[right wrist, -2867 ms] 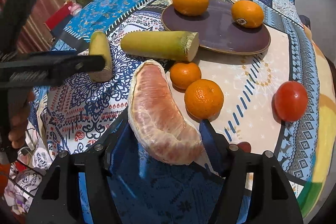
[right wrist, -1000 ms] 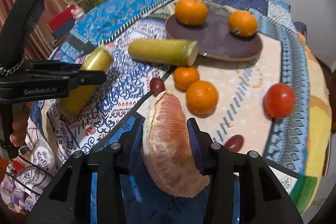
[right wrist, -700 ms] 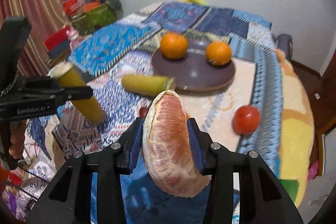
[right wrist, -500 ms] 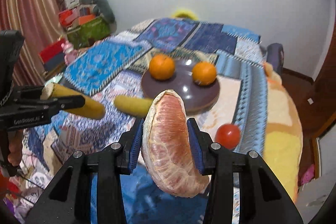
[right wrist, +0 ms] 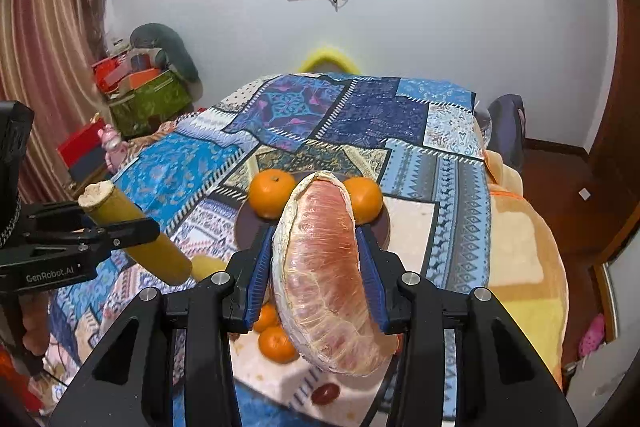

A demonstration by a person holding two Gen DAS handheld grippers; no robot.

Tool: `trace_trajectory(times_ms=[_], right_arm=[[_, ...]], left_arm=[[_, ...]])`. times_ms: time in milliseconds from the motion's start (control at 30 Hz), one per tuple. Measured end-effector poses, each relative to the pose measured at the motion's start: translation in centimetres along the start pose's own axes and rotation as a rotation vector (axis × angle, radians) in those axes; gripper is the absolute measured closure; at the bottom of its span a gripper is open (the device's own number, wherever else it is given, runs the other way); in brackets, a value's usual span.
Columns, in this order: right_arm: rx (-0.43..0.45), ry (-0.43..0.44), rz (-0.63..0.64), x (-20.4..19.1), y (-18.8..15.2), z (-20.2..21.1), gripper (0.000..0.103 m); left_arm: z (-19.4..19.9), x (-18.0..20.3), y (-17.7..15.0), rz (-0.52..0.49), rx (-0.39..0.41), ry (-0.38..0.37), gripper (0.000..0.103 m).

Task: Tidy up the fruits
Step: 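Carry the cylinder and pomelo segment onto the purple plate with both tools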

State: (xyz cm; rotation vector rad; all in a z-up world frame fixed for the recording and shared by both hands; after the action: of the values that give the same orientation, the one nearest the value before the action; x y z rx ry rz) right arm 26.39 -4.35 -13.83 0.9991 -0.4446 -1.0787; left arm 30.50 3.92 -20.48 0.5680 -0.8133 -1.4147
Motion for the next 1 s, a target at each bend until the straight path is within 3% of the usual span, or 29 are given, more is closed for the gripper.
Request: trace_trajectory(times_ms=[733,1000], right_arm=[[-0.076,-0.008,-0.057,2.9,-1.4,-8.4,0.064],[-0.097,-0.005,-0.089,4.1,-1.4,-10.3,0.064]], left_arm=[[-11.6,2.5,0.7,-0.064,-0.120,-0.044,0.066],[-14.1,2.7,1.6,-0.063,-0.119,-0.040,0.066]])
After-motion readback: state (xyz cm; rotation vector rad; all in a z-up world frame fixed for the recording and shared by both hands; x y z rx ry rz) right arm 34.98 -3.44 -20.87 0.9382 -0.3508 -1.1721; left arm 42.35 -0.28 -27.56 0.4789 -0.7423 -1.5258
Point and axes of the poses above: each gripper's, at about its wrist camera, not at the fingertips, and z roughly against the way its jaws point, x to its right, y to its top, the point moved 9 cm from there along -z, roughly the way its jaws point, and after that the axes turned 10 degrees about x, right-handed, at the moved point
